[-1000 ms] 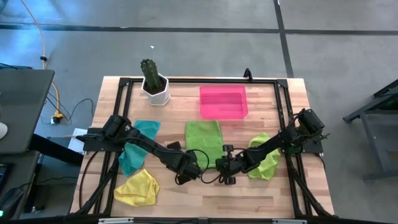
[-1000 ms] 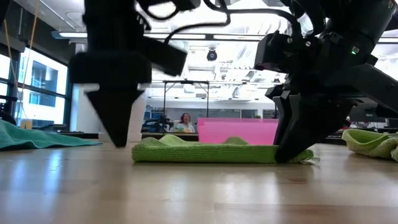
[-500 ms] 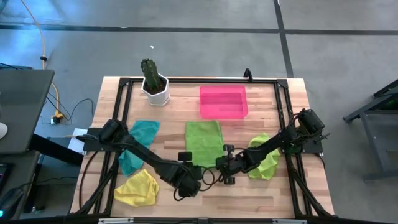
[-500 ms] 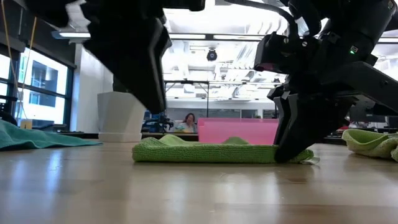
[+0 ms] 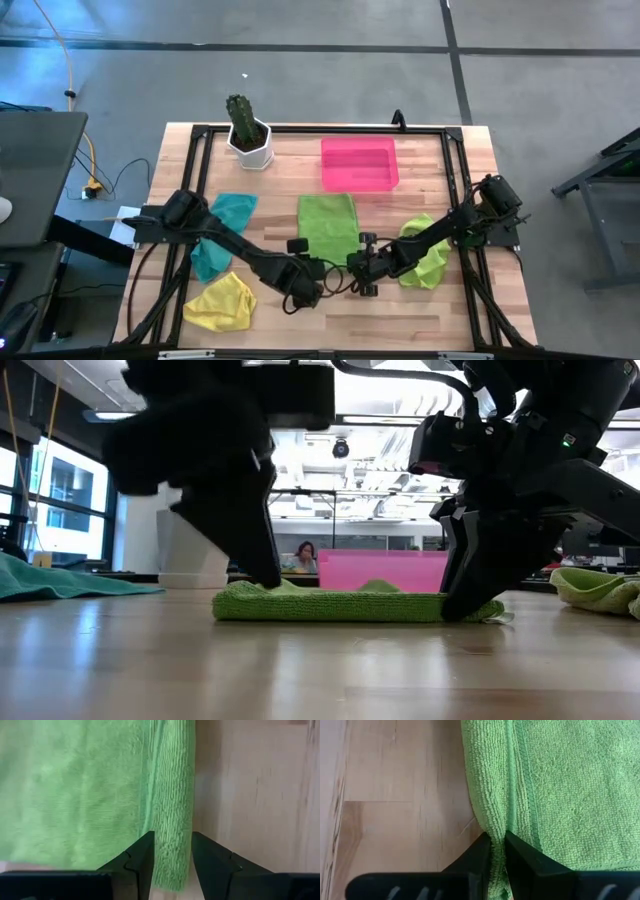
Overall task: Roll microfiber towels into tight, uniform cylinder then place into a basket
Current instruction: Roll the green microfiber cloth
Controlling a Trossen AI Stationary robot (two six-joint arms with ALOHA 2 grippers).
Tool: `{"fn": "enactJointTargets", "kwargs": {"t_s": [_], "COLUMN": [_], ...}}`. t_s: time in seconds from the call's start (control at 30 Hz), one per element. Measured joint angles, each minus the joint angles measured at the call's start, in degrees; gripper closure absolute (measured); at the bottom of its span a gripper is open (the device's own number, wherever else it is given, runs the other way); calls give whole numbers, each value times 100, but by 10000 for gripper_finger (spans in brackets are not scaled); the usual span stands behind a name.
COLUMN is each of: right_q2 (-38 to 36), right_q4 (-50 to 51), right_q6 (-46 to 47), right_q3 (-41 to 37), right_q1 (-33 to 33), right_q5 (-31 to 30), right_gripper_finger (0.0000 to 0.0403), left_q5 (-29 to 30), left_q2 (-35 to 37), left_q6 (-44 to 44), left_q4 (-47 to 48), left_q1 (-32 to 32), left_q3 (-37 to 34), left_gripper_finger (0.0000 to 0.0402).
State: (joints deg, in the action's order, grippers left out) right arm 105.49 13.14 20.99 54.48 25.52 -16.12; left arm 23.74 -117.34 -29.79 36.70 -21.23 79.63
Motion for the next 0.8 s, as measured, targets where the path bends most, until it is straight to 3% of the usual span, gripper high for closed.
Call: {"fn": "enactJointTargets", "kwargs": {"t_s": [0.1,0.3,0.47,0.73,0.8], "right_q2": [0,0,0,2,1], "right_q4": [-8,-11,-56,-100,-111], "right_q6": [0,0,-160,-468,-500], "right_q3": [0,0,0,-2,-1], "right_q1": [0,0,0,0,-2], "right_q5": [0,0,2,33,116], "right_gripper_finger": [361,361,361,362,361], "left_q5": [-377,-230,-461,-1248,-1562], "left_q2": [-7,20,24,36,35], "left_q6": [50,-17,-312,-1120,-1300], "left_q4": [-398,-555,-582,-771,-855], "left_q1": [39,65,88,149,182], "left_q3": [-268,-499,-509,-509,-507], "left_gripper_finger": [284,284,290,387,395]}}
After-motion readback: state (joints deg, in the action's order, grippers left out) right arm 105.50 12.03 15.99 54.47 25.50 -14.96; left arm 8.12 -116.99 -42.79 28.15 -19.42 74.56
